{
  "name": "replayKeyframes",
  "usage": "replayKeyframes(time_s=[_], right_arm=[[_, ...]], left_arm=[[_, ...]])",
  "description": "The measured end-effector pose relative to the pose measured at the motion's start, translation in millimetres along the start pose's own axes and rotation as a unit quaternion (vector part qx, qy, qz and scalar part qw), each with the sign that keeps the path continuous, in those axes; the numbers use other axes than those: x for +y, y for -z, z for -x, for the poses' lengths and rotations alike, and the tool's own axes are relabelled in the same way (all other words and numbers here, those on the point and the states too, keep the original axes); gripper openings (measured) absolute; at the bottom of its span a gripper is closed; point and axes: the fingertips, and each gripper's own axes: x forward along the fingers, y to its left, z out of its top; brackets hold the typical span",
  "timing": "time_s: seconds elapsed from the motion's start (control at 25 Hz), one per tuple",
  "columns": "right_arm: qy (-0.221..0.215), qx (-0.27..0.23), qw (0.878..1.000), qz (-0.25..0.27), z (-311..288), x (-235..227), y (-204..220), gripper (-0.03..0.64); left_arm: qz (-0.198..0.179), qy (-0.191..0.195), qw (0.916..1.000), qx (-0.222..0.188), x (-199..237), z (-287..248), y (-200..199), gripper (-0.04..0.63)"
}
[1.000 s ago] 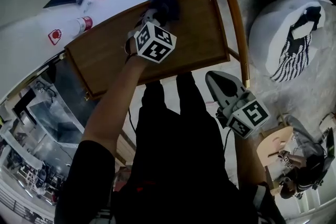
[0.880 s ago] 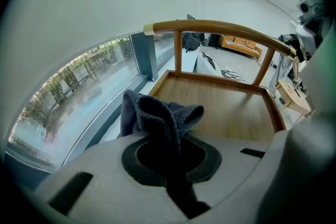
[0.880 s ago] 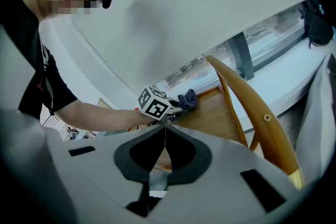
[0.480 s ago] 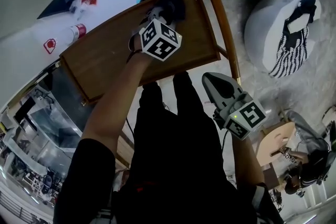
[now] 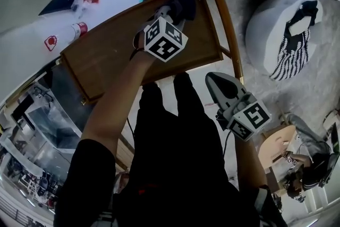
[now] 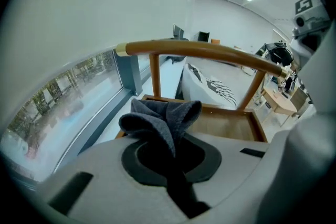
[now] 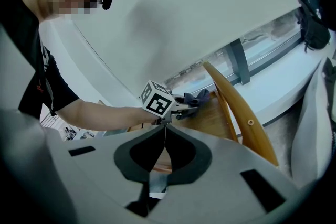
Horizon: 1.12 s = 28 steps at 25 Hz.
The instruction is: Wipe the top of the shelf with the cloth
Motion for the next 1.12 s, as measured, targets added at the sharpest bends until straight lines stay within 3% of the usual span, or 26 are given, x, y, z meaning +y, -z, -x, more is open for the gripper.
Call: replayKeyframes(time_s=[0.24, 0.52, 0.8, 1.12], right_arm=[[-0.013, 0.022, 0.999, 0.028, -20, 27, 3, 0.006], [-0.047, 0.046, 0.996, 0.059, -56, 79, 9, 0.006], [-0.087, 0.081, 0.989, 0.084, -100, 134, 27, 0.006], [-0.129, 0.117, 0.978, 0.115, -150, 199, 49, 0.006]], left_arm=[[0.029, -0.028, 0.9979, -0.051, 18, 61, 0, 0.037], [0.077, -0.077, 0.9913, -0.073, 49, 148, 56, 0.037], [0.126, -0.146, 0.9797, -0.054, 72, 239, 150, 0.037], [0.170, -0.216, 0.9615, -0.003, 85, 327, 260, 0.037]])
